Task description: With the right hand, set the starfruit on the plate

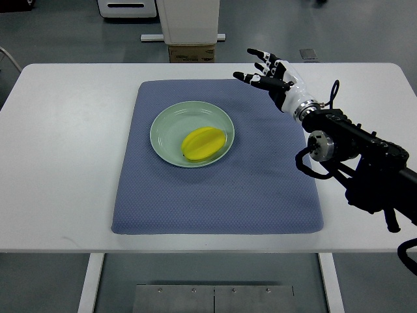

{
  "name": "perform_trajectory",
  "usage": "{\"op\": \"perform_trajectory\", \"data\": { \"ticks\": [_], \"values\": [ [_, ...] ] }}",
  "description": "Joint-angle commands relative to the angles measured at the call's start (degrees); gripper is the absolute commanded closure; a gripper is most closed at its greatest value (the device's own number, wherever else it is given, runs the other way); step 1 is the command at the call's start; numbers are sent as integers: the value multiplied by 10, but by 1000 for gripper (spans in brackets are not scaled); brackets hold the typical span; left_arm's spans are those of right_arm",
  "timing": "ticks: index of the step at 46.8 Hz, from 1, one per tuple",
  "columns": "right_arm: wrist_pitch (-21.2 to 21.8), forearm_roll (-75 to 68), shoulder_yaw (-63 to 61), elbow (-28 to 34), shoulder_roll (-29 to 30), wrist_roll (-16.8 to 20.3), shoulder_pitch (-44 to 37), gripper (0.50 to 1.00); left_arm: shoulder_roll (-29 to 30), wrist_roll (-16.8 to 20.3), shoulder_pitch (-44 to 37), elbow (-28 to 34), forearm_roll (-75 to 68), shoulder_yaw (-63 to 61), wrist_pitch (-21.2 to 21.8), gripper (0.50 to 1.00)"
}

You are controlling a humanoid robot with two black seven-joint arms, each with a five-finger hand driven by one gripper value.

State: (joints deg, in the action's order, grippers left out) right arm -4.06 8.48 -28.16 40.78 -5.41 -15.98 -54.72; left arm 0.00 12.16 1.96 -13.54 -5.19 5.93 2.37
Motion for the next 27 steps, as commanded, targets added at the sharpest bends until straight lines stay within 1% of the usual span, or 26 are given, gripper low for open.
{"op": "perform_trajectory", "data": {
  "ticks": [1, 13, 22, 27],
  "values": [
    [0, -13, -16, 0, -10, 0, 13, 500, 0, 0, 0, 0, 0, 0, 0, 500],
    [1, -62, -88, -3, -46, 0, 68, 500, 0, 0, 0, 0, 0, 0, 0, 500],
    [24, -63, -96, -53, -46, -1, 83, 500, 0, 0, 0, 0, 0, 0, 0, 500],
    [33, -63, -96, -61, -46, -1, 84, 500, 0, 1, 0, 0, 0, 0, 0, 500]
  ]
}}
